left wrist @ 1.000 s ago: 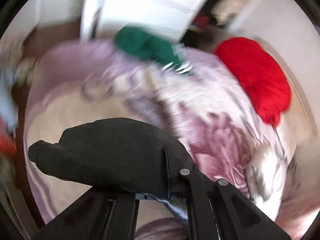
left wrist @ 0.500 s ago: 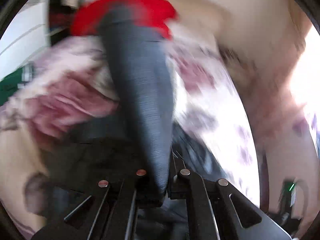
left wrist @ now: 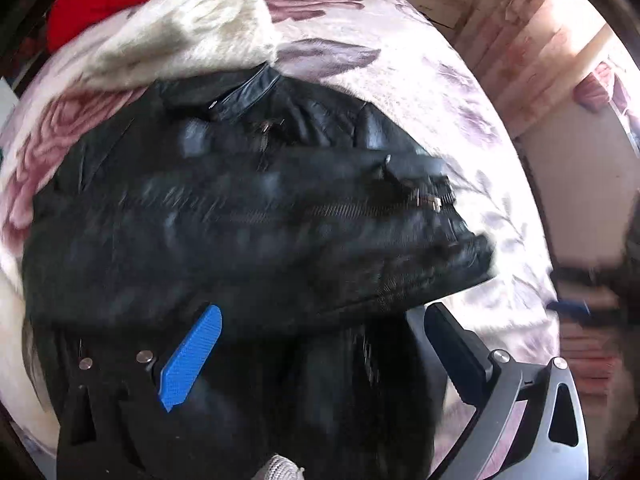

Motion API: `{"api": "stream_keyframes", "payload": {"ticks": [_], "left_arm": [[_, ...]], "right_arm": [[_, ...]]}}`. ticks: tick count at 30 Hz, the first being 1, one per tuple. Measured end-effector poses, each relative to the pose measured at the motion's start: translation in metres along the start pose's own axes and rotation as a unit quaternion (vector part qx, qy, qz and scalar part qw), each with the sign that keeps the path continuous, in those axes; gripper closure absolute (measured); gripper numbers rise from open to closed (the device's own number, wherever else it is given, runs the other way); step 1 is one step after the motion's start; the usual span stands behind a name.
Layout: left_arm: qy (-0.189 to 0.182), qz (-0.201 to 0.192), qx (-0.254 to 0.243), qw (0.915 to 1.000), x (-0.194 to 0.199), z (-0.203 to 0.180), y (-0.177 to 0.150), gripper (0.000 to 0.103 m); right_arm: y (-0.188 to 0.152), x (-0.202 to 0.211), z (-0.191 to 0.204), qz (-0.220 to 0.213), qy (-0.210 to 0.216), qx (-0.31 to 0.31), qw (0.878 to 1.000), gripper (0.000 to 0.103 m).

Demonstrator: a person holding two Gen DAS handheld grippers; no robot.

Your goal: Fold large clothes

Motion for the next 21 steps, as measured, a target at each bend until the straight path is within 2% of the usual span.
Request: {"api": "stream_keyframes", "payload": {"ticks": [3,5,7,9,10,11,12,14,16,18,19,20,21], "left_arm": [[0.005,-0.016,0.042,0.9990,0.029,0.031,-0.020,0.000],[0.028,-0.034,0.086,0.9953,0.048,0.071,-0.025,0.000],[0.051,-0.058,0.135,0.9879,0.064,0.115,-0.028,0.000],[0.086,-0.073,0.191,0.9751,0.077,0.166,-0.032,0.000],[0.096,-0.077,0.222,0.9672,0.081,0.189,-0.035,0.000],[0.093,-0.090,0.256,0.9578,0.089,0.213,-0.037,0.000],[0.092,-0.108,0.288,0.9470,0.097,0.233,-0.041,0.000],[0.084,-0.131,0.330,0.9312,0.107,0.256,-0.045,0.000],[0.071,-0.144,0.357,0.9203,0.108,0.271,-0.047,0.000],[0.055,-0.154,0.381,0.9100,0.108,0.281,-0.045,0.000],[0.048,-0.161,0.393,0.9039,0.109,0.289,-0.041,0.000],[0.042,-0.163,0.397,0.9021,0.108,0.294,-0.037,0.000],[0.029,-0.160,0.395,0.9041,0.107,0.299,-0.030,0.000]], "right_arm": [[0.009,0.001,0.031,0.001,0.029,0.009,1.000,0.019],[0.017,-0.008,0.058,0.012,0.047,0.020,0.999,0.018],[0.026,-0.032,0.088,0.027,0.044,0.043,0.998,0.018],[0.033,-0.061,0.111,0.052,0.034,0.057,0.996,0.021],[0.034,-0.073,0.123,0.062,0.031,0.059,0.996,0.055],[0.033,-0.074,0.136,0.055,0.021,0.068,0.996,0.087],[0.031,-0.065,0.153,0.021,-0.007,0.097,0.995,0.090],[0.022,-0.031,0.192,-0.043,0.021,0.148,0.988,0.093],[0.011,0.005,0.215,-0.102,0.039,0.172,0.979,0.094],[0.010,0.015,0.215,-0.135,0.031,0.176,0.975,0.094],[0.013,0.000,0.207,-0.119,0.003,0.176,0.977,0.093],[0.014,-0.016,0.199,-0.092,-0.025,0.177,0.980,0.092],[0.016,-0.048,0.181,-0.036,-0.089,0.172,0.980,0.090]]}}
Point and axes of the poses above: each gripper's, at about its wrist camera, not at the fingertips, and x roughly against the way its jaws point, z to its left, y to its top, the point moved 5 cm from there along -x, roughly the way its jaws point, and after that the axes turned 10 degrees about -y, right-handed, at the moved point
